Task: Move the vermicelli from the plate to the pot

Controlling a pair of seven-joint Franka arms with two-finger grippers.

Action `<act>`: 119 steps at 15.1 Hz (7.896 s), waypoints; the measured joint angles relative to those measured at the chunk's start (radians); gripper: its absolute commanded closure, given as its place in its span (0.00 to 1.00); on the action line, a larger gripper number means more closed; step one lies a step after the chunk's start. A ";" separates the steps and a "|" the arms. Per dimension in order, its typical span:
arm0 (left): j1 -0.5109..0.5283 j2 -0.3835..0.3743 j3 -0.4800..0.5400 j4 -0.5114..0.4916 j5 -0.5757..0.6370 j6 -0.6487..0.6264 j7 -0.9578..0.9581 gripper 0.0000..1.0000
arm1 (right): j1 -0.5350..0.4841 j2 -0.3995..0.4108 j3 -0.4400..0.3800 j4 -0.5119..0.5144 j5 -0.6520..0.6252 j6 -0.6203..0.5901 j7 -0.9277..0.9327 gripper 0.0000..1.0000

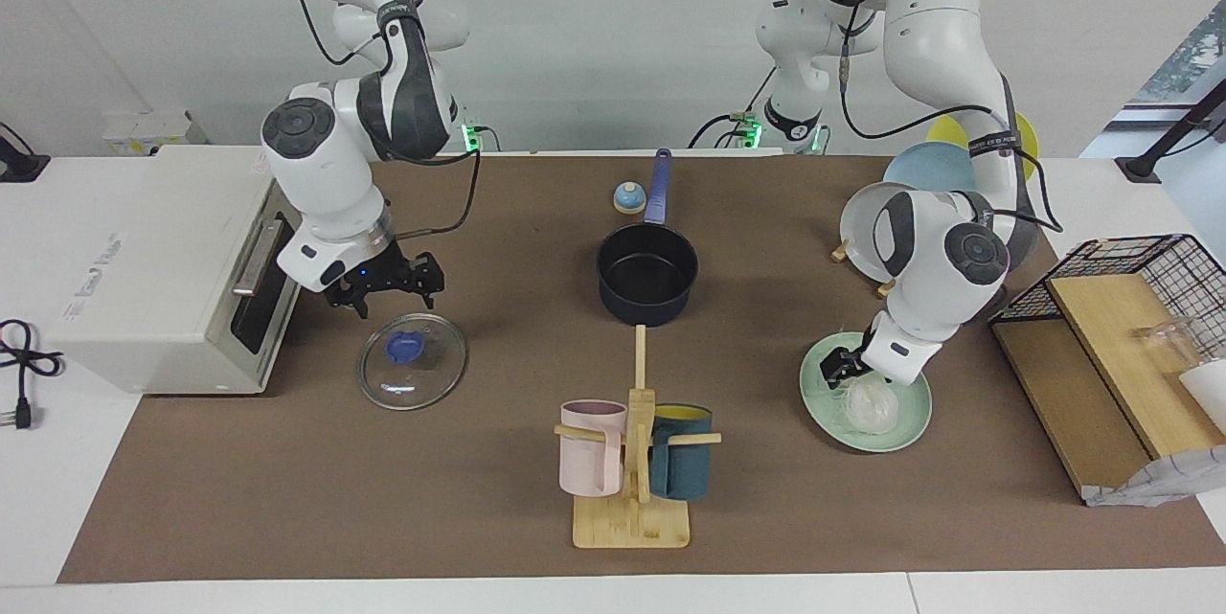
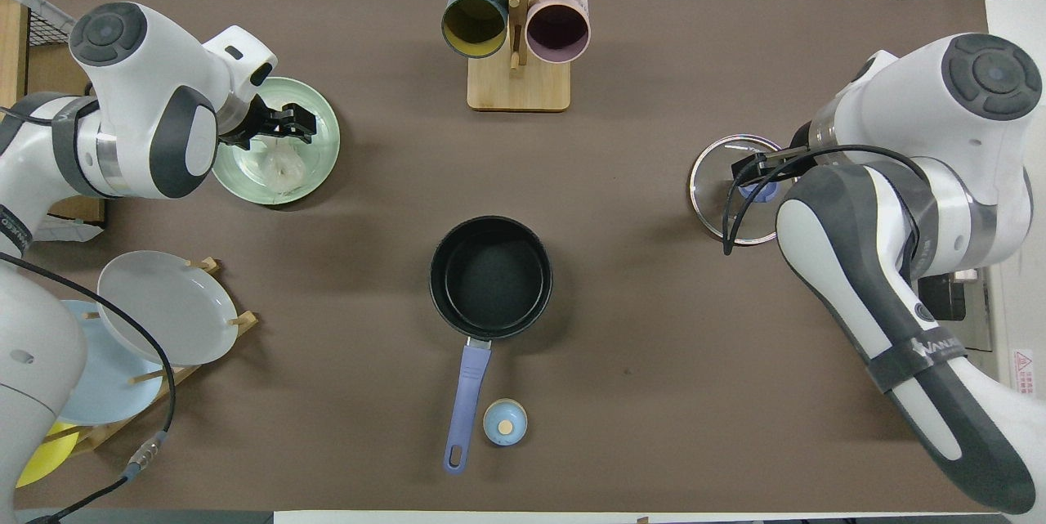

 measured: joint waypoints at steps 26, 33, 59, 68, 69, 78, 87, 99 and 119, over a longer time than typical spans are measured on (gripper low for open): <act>-0.459 -0.396 -0.060 -0.083 -0.221 -0.368 -0.550 1.00 | -0.016 0.133 0.001 -0.046 -0.018 0.146 -0.077 0.66; -0.491 -0.340 -0.038 -0.289 -0.228 -0.091 -0.533 1.00 | 0.013 0.120 0.003 0.115 -0.018 -0.072 -0.078 0.85; -0.075 -0.538 0.018 -0.098 -0.058 -0.495 -0.004 0.00 | 0.408 0.060 0.031 0.381 -0.016 -0.398 0.423 1.00; -0.074 -0.538 0.018 -0.076 -0.037 -0.500 0.013 0.00 | 0.587 0.166 0.031 0.380 -0.011 -0.261 0.660 1.00; -0.074 -0.538 0.018 -0.076 -0.037 -0.500 0.013 0.00 | 0.602 0.182 0.032 0.380 -0.011 -0.247 0.675 1.00; -0.063 -0.537 0.019 -0.076 -0.036 -0.511 0.013 0.00 | 0.616 0.227 0.027 0.370 -0.011 -0.234 0.685 1.00; -0.058 -0.537 0.019 -0.076 -0.061 -0.546 0.009 0.00 | 0.616 0.214 0.027 0.305 -0.011 -0.175 0.685 1.00; -0.051 -0.537 0.019 -0.076 -0.064 -0.549 0.006 0.00 | 0.621 0.204 0.025 0.283 -0.013 -0.139 0.733 1.00; -0.051 -0.551 0.019 -0.075 -0.064 -0.549 0.006 0.00 | 0.493 0.116 0.019 0.299 -0.016 -0.169 0.615 0.00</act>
